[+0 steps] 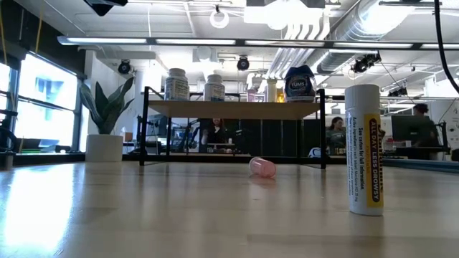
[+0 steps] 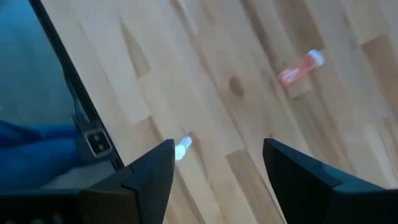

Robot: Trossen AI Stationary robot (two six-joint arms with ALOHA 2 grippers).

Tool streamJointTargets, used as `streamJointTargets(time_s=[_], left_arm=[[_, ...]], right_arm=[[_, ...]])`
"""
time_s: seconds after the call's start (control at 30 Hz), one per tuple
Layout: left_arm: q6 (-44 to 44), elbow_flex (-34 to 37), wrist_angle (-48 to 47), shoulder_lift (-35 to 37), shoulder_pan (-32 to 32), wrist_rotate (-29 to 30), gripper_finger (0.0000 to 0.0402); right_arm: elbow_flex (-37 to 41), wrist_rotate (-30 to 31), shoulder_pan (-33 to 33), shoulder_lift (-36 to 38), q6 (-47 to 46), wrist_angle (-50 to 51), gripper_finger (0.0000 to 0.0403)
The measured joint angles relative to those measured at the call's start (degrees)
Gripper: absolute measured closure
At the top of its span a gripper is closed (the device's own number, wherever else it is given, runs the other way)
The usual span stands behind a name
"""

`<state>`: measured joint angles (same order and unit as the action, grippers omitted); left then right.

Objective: Pick and place medicine bottles onto shelf by color
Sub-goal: Put the white pill bottle on the shelf

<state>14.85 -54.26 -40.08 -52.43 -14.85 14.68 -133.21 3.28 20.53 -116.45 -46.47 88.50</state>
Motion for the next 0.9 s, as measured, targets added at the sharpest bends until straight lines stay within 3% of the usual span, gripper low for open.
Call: streamJointTargets(time_s=[0.17, 0.4, 0.9], left_arm=[[-0.02, 0.00, -0.02, -0.04, 0.00, 0.06, 0.0193], [0.00, 0.00, 0.00, -0.04, 0.00, 0.06, 0.0193], [0.02, 0.00, 0.00, -0.06, 0.00, 0.06, 0.0193]], right_arm=[[0.00, 0.08, 4.38, -3.73, 0.45, 0.01, 0.0167], [0.00, -4.33, 6.86, -8.54, 0.40, -0.03, 0.0167], [0.00, -5.17, 10.67, -14.46, 20.56, -3.28, 0.0167]])
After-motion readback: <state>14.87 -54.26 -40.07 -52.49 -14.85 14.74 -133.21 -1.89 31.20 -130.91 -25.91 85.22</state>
